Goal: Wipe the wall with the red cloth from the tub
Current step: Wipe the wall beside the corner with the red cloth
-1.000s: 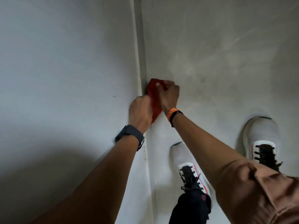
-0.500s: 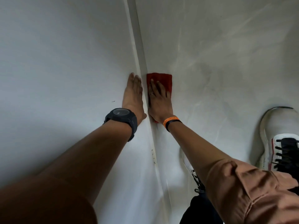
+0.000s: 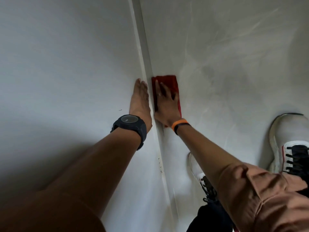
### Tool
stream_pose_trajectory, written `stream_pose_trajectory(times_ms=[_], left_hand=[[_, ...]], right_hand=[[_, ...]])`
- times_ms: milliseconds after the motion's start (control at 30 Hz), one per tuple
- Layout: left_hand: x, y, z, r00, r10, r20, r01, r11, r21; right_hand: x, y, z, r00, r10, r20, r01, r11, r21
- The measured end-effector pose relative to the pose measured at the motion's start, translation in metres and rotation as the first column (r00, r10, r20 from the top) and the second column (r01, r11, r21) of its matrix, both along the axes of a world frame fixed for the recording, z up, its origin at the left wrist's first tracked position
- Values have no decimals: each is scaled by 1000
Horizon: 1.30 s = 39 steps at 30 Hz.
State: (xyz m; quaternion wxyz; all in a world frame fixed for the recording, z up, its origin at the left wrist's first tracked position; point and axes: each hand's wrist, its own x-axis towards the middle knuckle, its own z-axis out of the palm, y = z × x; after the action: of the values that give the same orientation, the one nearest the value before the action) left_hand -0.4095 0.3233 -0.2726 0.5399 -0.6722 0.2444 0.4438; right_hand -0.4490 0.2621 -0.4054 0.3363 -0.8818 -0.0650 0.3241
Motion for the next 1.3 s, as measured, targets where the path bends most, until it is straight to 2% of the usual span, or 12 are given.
stream_pose_trajectory(times_ms=[133, 300, 433, 567, 733, 867, 1000, 1133, 1200, 1300], left_hand=[[4, 0, 2, 1000, -3, -15, 3, 1000, 2], [6, 1, 3, 1000, -15, -7, 15, 1000, -3], [4, -1, 0, 1000, -18, -19, 19, 999, 27], [3, -2, -1, 1000, -8, -7, 8, 1000, 11], [4, -3, 5, 999, -12, -32, 13, 1000, 28], [7, -5, 14, 999, -5, -45, 5, 1000, -9], [4, -6, 14, 999, 5, -38, -6, 1000, -21], [-1, -4, 6, 999, 24, -23, -24, 1000, -8], [1, -2, 4, 999, 35, -3, -35, 999, -20], [5, -1, 4, 999, 39, -15, -39, 999, -37]], right_hand=[[-10, -2, 0, 997, 76, 19, -75, 995, -71], [-73, -14, 2, 993, 104, 48, -102, 994, -36], [-33, -17, -14, 970, 203, 133, -184, 972, -148], [-3, -15, -15, 965, 211, 153, -179, 964, -198], [-46, -21, -6, 957, 245, 155, -204, 948, -244], [-98, -32, 3, 939, 330, 102, -299, 925, -236], [-69, -41, -10, 900, 416, 133, -384, 898, -213], [-19, -22, -19, 930, 318, 181, -264, 926, -270], [-32, -24, -16, 930, 305, 205, -254, 936, -243], [-94, -43, -7, 925, 323, 200, -297, 943, -151]])
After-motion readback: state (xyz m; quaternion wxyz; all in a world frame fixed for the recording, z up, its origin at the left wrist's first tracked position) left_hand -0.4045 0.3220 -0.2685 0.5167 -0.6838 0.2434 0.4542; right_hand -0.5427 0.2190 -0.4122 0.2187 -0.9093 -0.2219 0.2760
